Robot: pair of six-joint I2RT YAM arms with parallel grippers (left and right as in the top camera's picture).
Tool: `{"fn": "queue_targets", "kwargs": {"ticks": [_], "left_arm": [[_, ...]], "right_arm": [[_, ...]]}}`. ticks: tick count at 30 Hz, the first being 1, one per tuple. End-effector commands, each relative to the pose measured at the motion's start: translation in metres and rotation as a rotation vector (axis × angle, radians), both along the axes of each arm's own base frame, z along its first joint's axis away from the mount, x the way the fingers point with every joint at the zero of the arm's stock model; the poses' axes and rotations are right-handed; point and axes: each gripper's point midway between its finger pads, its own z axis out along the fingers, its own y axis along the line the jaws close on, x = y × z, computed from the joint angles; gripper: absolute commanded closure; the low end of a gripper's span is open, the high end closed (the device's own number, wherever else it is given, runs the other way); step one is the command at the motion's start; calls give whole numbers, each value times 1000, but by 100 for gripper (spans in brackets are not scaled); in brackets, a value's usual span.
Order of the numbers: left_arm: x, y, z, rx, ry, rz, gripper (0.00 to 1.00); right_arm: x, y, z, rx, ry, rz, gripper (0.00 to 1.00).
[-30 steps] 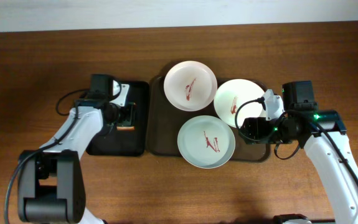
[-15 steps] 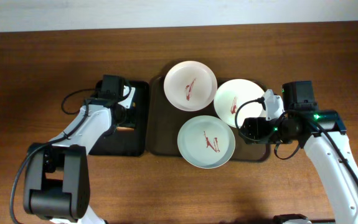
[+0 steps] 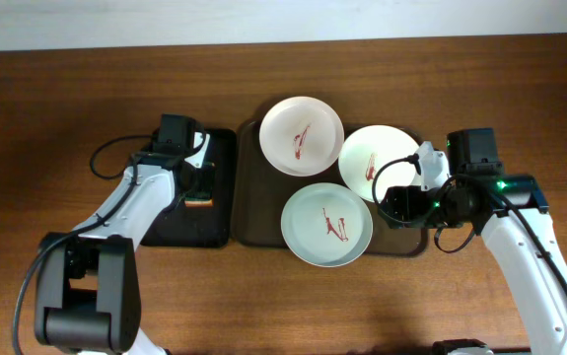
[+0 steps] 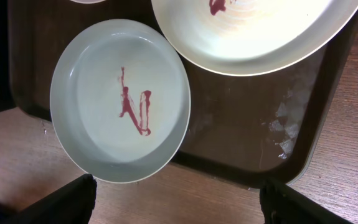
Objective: Clean dirty plates on tray and stack at the side
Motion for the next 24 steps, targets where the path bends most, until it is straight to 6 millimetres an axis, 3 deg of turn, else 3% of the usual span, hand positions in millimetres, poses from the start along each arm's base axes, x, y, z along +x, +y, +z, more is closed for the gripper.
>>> {"fn": "queue_targets", "kwargs": {"ticks": [1,7,12,19,20,22,24], "left_arm": [[4,0,-7,-3,14,6,44],[8,-12,-10,-56,8,-16,46],[8,-14,-10,-56,6,-21,65],[-4,-12,-24,-52,35,-20,69],[-5,-12,-27,-51,44,-20,72],[-7,-12,-31,-50,56,-20,97],[-7,-12,-31,-50,56,-20,100]], "right_arm": [[4,2,6,11,-17,8,15],[4,2,6,11,-18,8,15],[4,2,6,11,-18,8,15],[4,2,6,11,-18,8,15],[4,2,6,11,-18,8,15],[4,2,6,11,-18,8,15],[4,2,6,11,-17,8,15]]}}
